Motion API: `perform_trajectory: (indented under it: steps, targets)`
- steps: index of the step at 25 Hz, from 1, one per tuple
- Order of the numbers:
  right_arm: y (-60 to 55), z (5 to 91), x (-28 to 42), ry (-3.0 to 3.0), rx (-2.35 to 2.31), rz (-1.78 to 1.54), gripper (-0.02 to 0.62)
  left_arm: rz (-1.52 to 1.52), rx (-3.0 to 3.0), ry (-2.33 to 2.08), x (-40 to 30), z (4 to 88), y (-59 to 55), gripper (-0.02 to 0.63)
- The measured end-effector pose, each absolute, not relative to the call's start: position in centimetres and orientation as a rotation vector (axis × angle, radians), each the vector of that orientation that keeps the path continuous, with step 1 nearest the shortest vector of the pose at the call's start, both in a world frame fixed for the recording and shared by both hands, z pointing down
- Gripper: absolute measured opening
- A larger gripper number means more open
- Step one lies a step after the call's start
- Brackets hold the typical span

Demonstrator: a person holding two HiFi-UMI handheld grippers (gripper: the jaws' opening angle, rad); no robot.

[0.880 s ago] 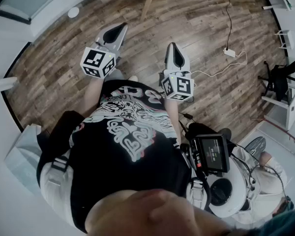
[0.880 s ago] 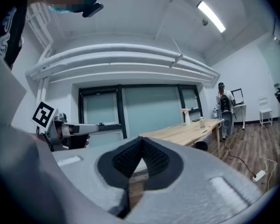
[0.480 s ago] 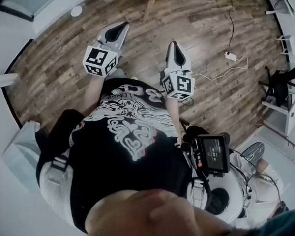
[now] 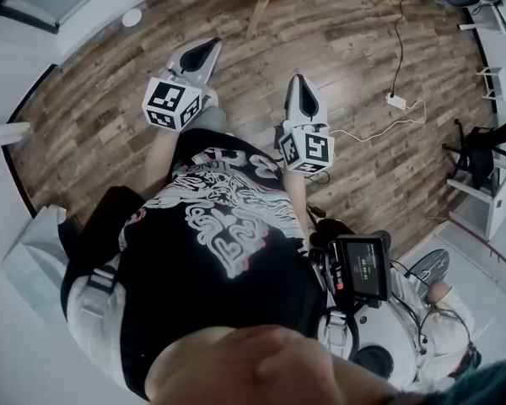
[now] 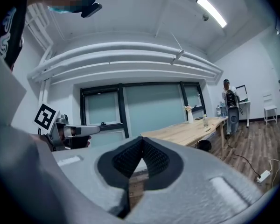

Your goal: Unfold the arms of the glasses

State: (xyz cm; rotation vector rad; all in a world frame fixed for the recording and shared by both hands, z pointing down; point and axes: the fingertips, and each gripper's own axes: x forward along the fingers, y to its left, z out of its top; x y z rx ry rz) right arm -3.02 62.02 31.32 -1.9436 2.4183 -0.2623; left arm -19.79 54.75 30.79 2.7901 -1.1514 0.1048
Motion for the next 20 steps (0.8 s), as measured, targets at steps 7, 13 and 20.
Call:
perform_trajectory:
  steps: [7,13,20]
  targets:
    - [57.3,32.9,-1.2,2.421,-1.983,-0.287,-0.002,0.113,2.786,-1.126,-17.8,32.3,49.3,-0.011]
    - [48.7,35.0,0.6,2.415,-2.002,-0.358,-0.001,0.112,2.761,-1.128,-16.7,34.0,40.0,-0.011]
    - [32.8,36.0,1.7,2.452,-2.025,-0.361,-0.002,0.154,2.763,-1.124,-14.9,35.1,25.0,-0.011]
